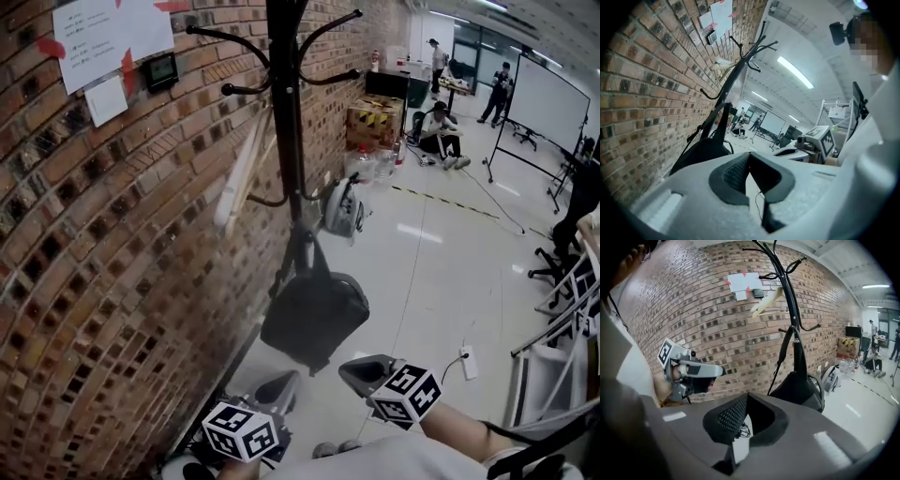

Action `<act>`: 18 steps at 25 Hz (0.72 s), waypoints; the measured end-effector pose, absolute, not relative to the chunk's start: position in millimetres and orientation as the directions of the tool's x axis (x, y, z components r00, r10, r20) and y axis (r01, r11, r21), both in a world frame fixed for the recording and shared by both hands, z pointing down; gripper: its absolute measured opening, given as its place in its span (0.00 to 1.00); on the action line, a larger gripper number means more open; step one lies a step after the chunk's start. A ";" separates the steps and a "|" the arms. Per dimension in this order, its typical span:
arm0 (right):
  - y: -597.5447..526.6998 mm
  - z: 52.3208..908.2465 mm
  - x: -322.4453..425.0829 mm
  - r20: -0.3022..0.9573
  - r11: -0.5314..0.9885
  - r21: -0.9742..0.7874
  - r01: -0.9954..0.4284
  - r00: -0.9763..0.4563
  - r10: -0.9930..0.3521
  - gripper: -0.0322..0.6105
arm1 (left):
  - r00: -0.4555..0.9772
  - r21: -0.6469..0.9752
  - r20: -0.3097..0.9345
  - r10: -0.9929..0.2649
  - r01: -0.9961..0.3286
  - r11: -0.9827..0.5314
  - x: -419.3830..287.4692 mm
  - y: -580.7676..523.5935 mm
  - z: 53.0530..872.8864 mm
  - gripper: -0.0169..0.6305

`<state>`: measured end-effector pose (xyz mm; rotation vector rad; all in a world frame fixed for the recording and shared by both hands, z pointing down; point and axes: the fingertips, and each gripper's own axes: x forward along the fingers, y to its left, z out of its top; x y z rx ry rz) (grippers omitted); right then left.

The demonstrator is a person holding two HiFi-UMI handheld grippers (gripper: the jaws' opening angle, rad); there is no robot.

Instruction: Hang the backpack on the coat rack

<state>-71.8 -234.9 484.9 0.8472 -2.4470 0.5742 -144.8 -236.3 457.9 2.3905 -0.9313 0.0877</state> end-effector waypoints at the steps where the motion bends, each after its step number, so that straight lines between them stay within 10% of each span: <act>1: -226.6 487.1 -68.5 0.561 0.718 -0.228 -0.658 -0.691 -0.455 0.05 | 0.756 0.475 0.256 -0.602 -0.641 -0.603 -141.6 -231.0 458.0 0.03; 18: -31.9 441.5 57.5 0.326 0.732 -0.340 -0.590 -0.804 -0.497 0.05 | 0.694 0.383 0.258 -0.672 -0.712 -0.589 -14.0 -30.2 423.1 0.03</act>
